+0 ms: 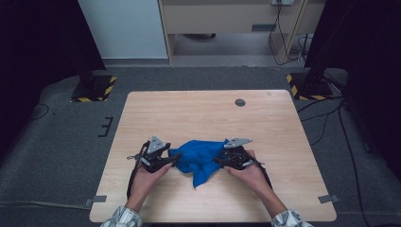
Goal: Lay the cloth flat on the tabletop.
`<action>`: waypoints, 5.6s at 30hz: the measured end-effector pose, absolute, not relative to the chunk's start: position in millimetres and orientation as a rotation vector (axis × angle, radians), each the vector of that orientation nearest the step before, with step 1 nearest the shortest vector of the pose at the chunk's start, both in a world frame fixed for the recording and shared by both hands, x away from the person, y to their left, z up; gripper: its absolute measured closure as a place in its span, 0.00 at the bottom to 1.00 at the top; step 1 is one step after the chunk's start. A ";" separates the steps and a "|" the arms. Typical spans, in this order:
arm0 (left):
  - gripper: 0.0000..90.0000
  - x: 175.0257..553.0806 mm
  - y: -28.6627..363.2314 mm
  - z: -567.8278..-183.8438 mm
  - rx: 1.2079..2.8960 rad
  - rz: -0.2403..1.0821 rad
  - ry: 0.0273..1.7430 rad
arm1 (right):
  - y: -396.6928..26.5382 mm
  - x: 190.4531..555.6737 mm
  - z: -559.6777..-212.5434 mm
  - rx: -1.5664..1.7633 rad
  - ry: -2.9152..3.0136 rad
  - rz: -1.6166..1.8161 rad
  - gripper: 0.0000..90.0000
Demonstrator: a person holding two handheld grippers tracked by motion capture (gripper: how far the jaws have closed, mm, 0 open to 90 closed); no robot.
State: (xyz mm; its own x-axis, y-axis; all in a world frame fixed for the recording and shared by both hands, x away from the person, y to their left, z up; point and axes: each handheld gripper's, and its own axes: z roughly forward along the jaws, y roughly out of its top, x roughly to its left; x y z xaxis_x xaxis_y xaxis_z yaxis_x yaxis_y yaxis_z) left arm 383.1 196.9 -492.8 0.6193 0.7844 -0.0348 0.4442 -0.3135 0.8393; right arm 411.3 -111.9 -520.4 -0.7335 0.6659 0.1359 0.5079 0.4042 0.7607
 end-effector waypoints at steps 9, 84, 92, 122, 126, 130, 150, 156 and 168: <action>0.41 381.4 184.8 -485.2 1.914 0.480 0.925 | -109.2 410.3 -517.0 0.998 2.442 1.293 0.94; 0.94 372.3 162.4 -498.0 2.059 0.463 0.796 | -118.3 410.4 -514.3 1.047 2.487 1.256 0.98; 0.93 367.4 169.3 -488.3 1.980 0.493 0.777 | -117.2 410.5 -516.1 1.053 2.503 1.216 1.00; 0.96 382.1 223.7 -479.6 1.793 0.637 1.004 | -164.1 417.1 -502.1 1.136 2.359 1.257 0.60; 0.96 382.2 221.4 -480.7 1.802 0.637 1.001 | -166.8 422.1 -506.5 1.189 2.318 1.234 0.63; 0.96 382.0 221.3 -481.0 1.805 0.645 1.003 | -161.6 429.4 -514.3 1.240 2.302 1.230 0.59; 0.96 383.9 234.9 -484.6 1.820 0.665 1.062 | -160.5 411.3 -507.0 1.171 2.485 1.171 0.55; 0.96 384.0 234.8 -486.5 1.823 0.656 1.064 | -167.7 424.3 -498.6 1.227 2.308 1.252 0.63; 0.96 383.4 233.9 -488.1 1.827 0.657 1.070 | -139.3 433.1 -523.1 1.211 2.352 1.139 0.61</action>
